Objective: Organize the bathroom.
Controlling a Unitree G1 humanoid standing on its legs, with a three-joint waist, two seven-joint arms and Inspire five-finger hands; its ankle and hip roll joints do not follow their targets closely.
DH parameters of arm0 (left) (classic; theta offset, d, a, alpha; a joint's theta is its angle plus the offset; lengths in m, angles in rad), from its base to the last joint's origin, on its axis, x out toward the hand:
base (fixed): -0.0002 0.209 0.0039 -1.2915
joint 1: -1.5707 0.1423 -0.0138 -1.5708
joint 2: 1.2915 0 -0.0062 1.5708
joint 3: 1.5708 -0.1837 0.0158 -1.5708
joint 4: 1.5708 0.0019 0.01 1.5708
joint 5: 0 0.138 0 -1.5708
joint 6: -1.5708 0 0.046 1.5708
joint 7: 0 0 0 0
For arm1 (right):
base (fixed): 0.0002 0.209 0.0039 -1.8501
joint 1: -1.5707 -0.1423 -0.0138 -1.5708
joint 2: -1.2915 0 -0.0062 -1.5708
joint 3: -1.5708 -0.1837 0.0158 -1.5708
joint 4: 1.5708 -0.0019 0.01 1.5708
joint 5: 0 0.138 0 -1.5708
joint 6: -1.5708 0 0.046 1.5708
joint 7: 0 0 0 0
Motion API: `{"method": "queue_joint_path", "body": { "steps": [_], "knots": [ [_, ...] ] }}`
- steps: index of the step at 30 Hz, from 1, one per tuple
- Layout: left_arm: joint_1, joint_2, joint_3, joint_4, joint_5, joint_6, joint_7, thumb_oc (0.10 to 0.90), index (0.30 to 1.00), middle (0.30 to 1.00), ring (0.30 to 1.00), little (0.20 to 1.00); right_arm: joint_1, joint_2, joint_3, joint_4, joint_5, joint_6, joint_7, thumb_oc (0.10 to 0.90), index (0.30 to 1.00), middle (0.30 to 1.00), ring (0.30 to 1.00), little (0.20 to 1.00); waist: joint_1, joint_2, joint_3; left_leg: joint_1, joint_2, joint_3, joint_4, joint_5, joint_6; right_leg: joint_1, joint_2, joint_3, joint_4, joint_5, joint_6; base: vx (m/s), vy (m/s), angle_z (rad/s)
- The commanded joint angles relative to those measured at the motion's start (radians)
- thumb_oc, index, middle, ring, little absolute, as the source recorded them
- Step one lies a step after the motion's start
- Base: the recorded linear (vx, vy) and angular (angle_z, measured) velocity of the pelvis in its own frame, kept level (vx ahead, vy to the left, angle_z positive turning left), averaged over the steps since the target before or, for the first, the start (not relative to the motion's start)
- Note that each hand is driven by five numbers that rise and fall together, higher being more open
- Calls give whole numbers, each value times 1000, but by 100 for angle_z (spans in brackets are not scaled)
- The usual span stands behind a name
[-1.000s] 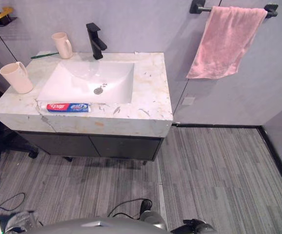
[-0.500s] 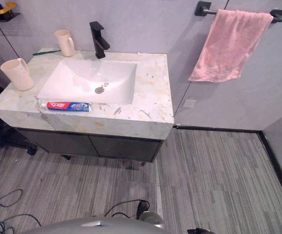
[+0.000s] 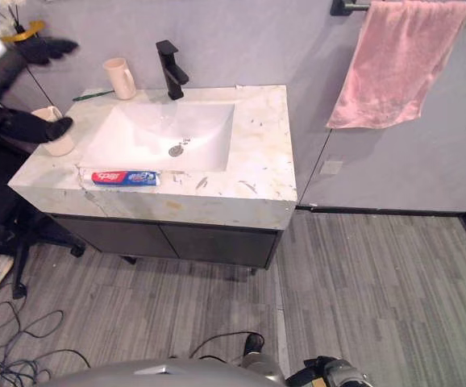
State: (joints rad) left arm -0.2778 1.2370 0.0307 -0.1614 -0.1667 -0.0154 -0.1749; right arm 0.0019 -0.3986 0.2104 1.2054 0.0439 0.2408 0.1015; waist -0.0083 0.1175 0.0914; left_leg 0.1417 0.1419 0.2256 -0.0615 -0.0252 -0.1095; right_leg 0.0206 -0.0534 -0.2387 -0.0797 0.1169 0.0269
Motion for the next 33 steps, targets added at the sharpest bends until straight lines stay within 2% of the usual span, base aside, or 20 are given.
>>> {"method": "queue_joint_path", "body": {
  "steps": [1,2,3,5,9,15,20,29,33],
  "knots": [
    [-228,100,-22,179,-90,64,-116,800,900,900,900,900,-18,-56,36,22,-38,56,4,800,900,900,900,900,-29,-65,-5,-62,17,-19,69,82,37,14,-43,91,-8,-43,72,-1,52,-7],
    [-228,100,-22,179,-90,64,-116,800,900,900,900,900,-18,-56,36,22,-38,56,4,800,900,900,900,900,-29,-65,-5,-62,17,-19,69,82,37,14,-43,91,-8,-43,72,10,40,-4],
    [-272,114,-62,218,-89,77,-163,800,900,900,900,900,-17,-57,41,25,-36,67,5,800,900,900,900,900,-32,-62,-6,-60,17,-16,68,85,36,14,-43,94,-8,-43,73,-1,33,-8],
    [-397,143,-189,324,-104,94,-237,800,900,900,900,900,-18,-62,44,37,-44,76,10,800,900,900,900,900,-41,-57,-7,-60,16,-8,66,87,37,11,-43,100,-8,-39,76,-11,36,-17],
    [-546,151,-351,464,-66,105,-319,800,900,900,900,900,-13,-64,45,54,-42,82,0,800,900,900,900,900,-52,-53,-6,-60,13,2,63,88,39,6,-43,105,-8,-36,80,-8,8,-4],
    [-662,142,-479,577,-34,117,-387,800,900,900,900,900,-15,-72,37,77,-41,88,-6,800,900,900,900,900,-62,-49,-4,-63,15,11,65,91,37,0,-42,110,-8,-33,82,0,0,0],
    [-710,126,-542,620,1,157,-426,800,900,900,900,900,-24,-78,26,99,-50,110,-3,800,900,900,900,900,-68,-44,-1,-70,17,14,71,97,33,-3,-41,115,-8,-33,82,0,0,0],
    [-742,122,-572,653,26,159,-445,800,900,900,900,900,-36,-81,13,127,-60,141,0,800,900,900,900,900,-68,-38,0,-75,14,17,75,99,33,-3,-47,113,-8,-34,82,0,0,0],
    [-742,119,-567,652,23,152,-447,800,900,900,900,900,-37,-86,6,132,-57,134,3,800,900,900,900,900,-69,-35,5,-78,13,18,81,98,32,-1,-49,112,-8,-34,81,0,0,0]
  ]
}}
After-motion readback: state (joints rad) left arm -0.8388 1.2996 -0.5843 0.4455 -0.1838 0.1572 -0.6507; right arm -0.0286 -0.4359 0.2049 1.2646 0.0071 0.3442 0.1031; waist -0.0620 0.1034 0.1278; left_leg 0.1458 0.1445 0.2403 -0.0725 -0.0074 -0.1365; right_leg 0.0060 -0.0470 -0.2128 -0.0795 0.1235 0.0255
